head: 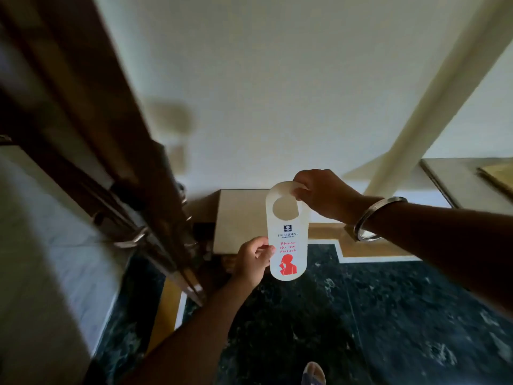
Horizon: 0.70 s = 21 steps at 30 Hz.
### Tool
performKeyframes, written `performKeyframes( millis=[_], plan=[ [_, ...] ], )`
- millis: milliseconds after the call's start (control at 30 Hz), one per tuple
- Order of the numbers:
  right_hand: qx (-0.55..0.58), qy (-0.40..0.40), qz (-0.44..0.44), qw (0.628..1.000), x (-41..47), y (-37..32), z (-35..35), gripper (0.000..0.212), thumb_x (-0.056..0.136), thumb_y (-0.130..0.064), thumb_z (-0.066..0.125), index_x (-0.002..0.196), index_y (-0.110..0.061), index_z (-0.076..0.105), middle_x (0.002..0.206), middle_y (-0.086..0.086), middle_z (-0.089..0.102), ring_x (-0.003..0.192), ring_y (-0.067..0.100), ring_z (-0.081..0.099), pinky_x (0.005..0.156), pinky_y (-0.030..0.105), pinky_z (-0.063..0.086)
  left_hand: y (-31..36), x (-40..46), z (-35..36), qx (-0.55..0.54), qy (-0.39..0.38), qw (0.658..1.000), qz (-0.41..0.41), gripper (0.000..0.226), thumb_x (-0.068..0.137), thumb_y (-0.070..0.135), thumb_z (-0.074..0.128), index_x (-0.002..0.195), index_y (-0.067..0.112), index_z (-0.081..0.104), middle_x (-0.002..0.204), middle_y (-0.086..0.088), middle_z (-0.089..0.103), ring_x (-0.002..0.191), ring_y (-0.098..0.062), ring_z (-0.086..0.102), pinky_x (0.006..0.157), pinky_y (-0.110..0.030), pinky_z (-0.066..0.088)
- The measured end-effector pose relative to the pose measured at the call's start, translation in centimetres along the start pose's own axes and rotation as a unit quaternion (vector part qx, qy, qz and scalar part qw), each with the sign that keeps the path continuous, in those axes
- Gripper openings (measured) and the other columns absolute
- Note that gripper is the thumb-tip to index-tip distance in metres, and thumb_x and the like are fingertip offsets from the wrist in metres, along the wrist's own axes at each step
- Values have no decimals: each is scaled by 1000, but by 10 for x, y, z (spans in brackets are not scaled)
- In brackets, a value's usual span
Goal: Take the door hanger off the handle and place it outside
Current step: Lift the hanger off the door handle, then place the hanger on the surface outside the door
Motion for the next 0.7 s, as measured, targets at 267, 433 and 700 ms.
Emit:
performKeyframes(
  millis=[267, 433, 700],
  plan=[
    [178, -5, 128, 976, 114, 148, -8, 9, 90, -17, 58, 90, -8, 61, 88, 11, 69, 75, 29, 65, 67, 37, 55, 38, 117, 48, 54, 105, 991, -70, 20, 94, 15, 60, 112, 11, 68, 110, -7, 72, 96, -22, 68, 77, -36, 60],
    [363, -133, 285, 877, 156, 198, 69, 9, 96, -16, 57, 99, -8, 61, 104, 17, 70, 89, 27, 69, 79, 40, 59, 13, 174, 50, -14, 123, 983, -137, 22, 93, 16, 64, 114, 12, 67, 108, -5, 73, 96, -24, 70, 74, -47, 62],
    [390, -109, 350, 845, 247, 246, 170, 8, 93, -16, 60, 96, -9, 63, 100, 16, 71, 81, 27, 69, 69, 39, 60, -65, 299, 46, -61, 112, 968, -216, 23, 91, 18, 65, 114, 14, 68, 98, -2, 73, 87, -17, 71, 72, -35, 62]
  ],
)
Point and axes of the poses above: each hand's wrist, its own x-axis towards the middle knuckle, its own z-axis out of the palm, y = z × x, the point moved 2 cm from there along x, towards the middle knuckle
